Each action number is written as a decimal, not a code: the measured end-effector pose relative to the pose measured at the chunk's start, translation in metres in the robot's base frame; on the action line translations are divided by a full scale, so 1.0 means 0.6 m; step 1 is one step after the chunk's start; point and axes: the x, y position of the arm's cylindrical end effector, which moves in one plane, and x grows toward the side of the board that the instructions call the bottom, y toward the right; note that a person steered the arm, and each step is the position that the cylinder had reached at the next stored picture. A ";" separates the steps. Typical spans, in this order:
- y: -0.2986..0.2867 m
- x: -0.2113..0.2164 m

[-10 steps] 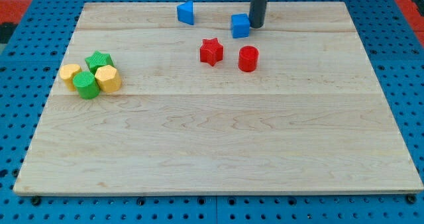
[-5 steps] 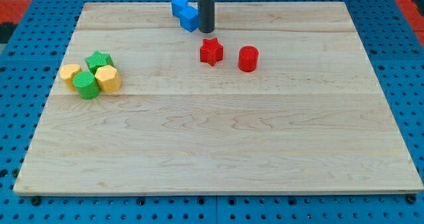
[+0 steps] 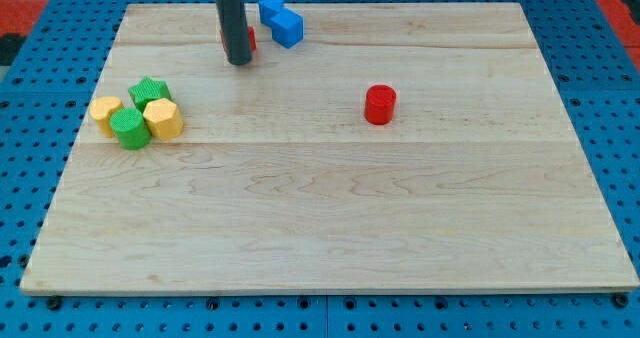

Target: Move red star closer to blue cube

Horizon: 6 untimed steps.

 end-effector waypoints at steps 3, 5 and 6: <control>-0.031 -0.011; -0.002 -0.017; 0.013 -0.036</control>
